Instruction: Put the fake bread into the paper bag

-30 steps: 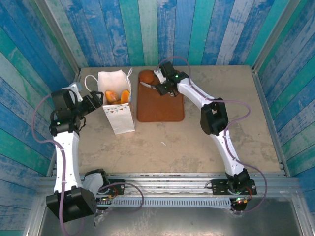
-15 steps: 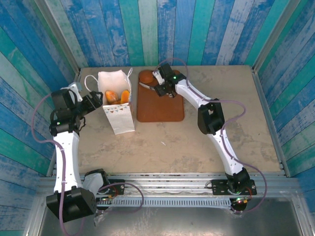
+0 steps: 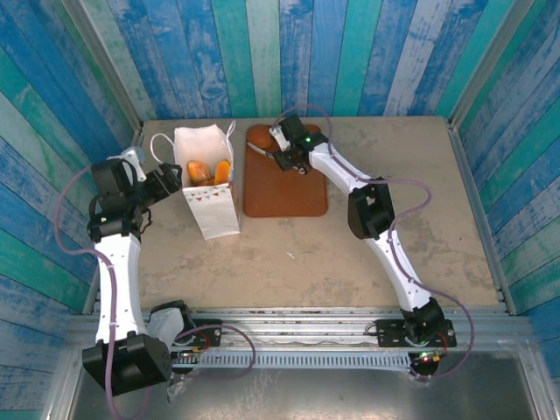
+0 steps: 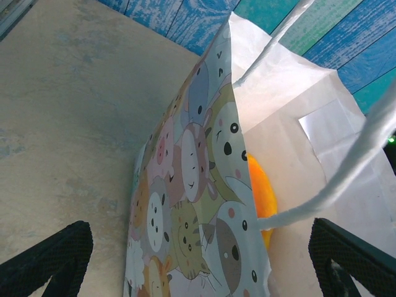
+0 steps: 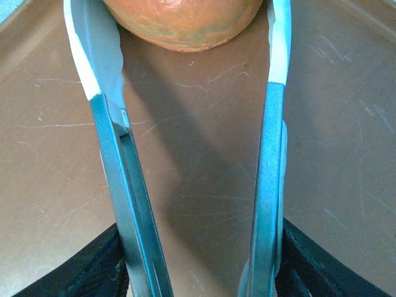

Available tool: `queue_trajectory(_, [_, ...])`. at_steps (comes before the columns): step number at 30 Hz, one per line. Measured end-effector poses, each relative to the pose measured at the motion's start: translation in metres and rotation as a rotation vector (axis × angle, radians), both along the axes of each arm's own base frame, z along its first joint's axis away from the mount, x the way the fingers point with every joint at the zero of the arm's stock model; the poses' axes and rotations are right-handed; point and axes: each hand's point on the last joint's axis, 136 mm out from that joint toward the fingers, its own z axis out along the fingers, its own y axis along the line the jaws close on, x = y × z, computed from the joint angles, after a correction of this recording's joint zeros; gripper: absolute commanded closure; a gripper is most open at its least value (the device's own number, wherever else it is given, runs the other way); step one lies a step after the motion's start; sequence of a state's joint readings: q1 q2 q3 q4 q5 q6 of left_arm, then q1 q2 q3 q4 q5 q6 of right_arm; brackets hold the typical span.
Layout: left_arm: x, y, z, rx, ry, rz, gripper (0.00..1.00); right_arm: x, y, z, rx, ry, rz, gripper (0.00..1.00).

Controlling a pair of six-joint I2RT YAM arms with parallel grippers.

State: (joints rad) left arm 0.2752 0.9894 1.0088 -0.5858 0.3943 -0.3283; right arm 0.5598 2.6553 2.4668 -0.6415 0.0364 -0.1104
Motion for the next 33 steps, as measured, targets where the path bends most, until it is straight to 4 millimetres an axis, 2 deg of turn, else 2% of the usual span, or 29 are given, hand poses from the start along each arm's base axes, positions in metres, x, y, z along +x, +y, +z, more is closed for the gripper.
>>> queue_trajectory(9, [-0.001, 0.000, 0.005, 0.002, 0.000, 0.001, 0.06, -0.003, -0.004, -0.005, -0.033, -0.018, -0.019, 0.56])
queue_trajectory(12, [-0.002, 0.000, 0.008, -0.003, -0.004, 0.004, 0.06, -0.010, -0.011, 0.002, -0.052, -0.024, -0.031, 0.56])
queue_trajectory(16, [-0.002, 0.000, 0.015, -0.009, -0.016, 0.009, 0.06, -0.022, -0.023, 0.028, -0.060, -0.040, -0.048, 0.57])
queue_trajectory(23, [-0.009, -0.002, 0.027, -0.028, -0.042, 0.024, 0.06, -0.051, -0.049, 0.094, -0.044, -0.102, -0.087, 0.58])
queue_trajectory(28, [-0.014, -0.005, 0.027, -0.051, -0.029, 0.030, 0.06, -0.084, -0.073, 0.125, -0.037, -0.114, -0.121, 0.59])
queue_trajectory(33, [-0.015, -0.009, 0.023, -0.092, -0.021, 0.021, 0.02, -0.129, -0.096, 0.153, -0.043, -0.119, -0.148, 0.59])
